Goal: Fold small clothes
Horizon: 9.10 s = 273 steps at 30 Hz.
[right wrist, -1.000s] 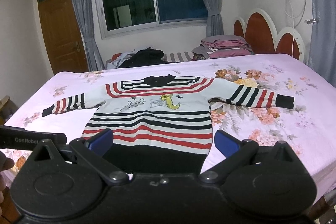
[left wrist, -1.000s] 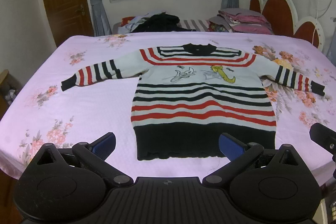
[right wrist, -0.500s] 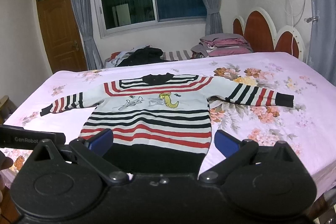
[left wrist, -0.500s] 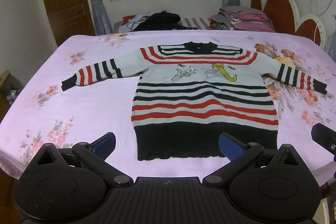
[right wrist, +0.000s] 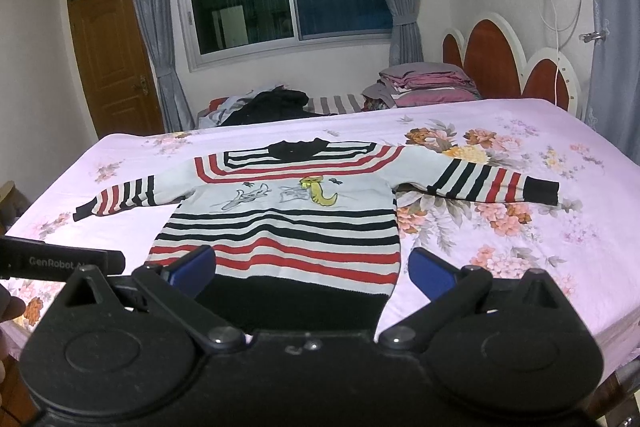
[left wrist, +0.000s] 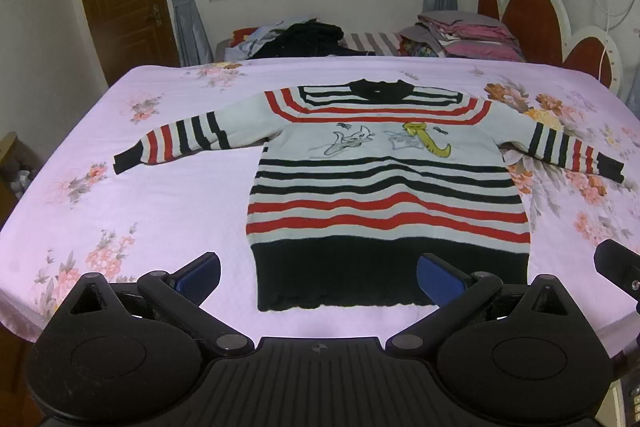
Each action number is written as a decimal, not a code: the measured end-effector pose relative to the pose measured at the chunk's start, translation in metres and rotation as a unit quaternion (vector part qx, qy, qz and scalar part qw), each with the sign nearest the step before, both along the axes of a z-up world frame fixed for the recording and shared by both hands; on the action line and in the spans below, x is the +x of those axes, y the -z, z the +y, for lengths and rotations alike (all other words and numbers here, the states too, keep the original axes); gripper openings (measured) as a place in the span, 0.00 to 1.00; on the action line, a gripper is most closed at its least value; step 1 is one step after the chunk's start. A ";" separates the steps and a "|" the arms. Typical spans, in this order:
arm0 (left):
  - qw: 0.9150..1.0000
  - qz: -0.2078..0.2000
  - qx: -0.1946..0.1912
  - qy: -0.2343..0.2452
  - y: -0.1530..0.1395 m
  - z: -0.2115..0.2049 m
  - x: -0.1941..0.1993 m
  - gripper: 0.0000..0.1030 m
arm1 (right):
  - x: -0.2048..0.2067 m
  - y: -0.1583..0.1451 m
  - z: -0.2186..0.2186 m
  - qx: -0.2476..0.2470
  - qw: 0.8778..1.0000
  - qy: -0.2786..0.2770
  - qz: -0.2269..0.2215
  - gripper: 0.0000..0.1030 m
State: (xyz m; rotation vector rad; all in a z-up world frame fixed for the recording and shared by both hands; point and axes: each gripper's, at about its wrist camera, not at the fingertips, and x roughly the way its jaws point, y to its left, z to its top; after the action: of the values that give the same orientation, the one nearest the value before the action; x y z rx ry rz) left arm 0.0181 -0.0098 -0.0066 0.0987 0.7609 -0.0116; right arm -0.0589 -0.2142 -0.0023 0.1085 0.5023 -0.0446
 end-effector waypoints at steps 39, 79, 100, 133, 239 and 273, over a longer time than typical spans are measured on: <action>0.999 0.031 0.002 0.009 0.016 -0.002 0.091 1.00 | 0.065 0.013 -0.019 -0.002 0.999 0.044 0.029 1.00; 0.997 0.073 0.009 0.009 0.098 -0.021 0.331 1.00 | 0.239 0.082 -0.208 0.035 0.961 0.257 0.090 0.97; 0.994 0.100 -0.004 -0.033 0.108 -0.085 0.370 1.00 | 0.281 0.143 -0.375 0.168 0.924 0.328 0.104 0.22; 0.986 0.092 -0.124 0.056 0.121 -0.021 0.415 1.00 | 0.458 0.129 -0.060 0.089 0.985 -0.073 0.125 0.30; 0.988 0.059 -0.121 -0.072 0.127 0.046 0.370 0.68 | 0.438 0.119 -0.092 0.042 0.990 -0.046 0.129 0.33; 0.958 0.069 -0.173 -0.217 0.173 0.288 0.365 0.68 | 0.500 0.147 0.104 0.010 0.981 -0.082 0.175 0.35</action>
State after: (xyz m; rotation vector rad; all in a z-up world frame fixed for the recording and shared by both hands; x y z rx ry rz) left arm 0.3834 0.2784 -0.1800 -0.4078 0.8972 0.2678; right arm 0.4412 -0.1103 -0.1495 0.0778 0.8617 0.1043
